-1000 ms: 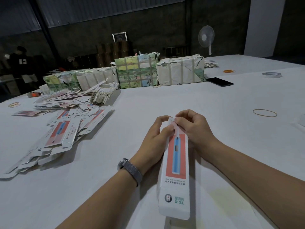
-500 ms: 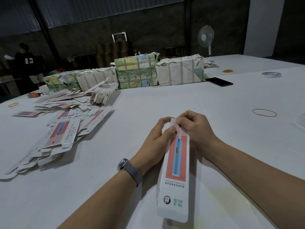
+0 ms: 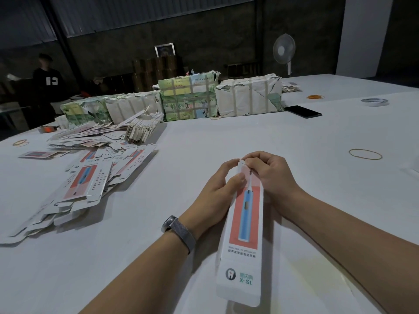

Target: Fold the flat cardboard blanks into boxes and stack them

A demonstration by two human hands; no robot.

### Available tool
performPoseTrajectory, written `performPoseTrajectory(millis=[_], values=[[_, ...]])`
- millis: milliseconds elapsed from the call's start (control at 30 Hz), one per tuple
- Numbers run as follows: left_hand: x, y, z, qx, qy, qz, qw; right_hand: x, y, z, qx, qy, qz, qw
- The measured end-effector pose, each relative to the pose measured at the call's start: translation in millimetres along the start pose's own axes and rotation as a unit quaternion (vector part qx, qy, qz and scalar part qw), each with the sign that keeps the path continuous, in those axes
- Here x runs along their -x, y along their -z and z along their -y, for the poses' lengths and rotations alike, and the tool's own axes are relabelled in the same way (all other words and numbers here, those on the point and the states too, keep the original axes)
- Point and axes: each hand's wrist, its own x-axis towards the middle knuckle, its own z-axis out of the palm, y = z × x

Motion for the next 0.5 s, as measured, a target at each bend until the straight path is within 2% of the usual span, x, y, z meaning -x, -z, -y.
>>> performPoseTrajectory(millis=[500], values=[[0.3, -0.1, 0.2, -0.008, 0.019, 0.019, 1.000, -0.6, 1.6, 4.4, 0.002, -0.004, 0.031, 1.000]])
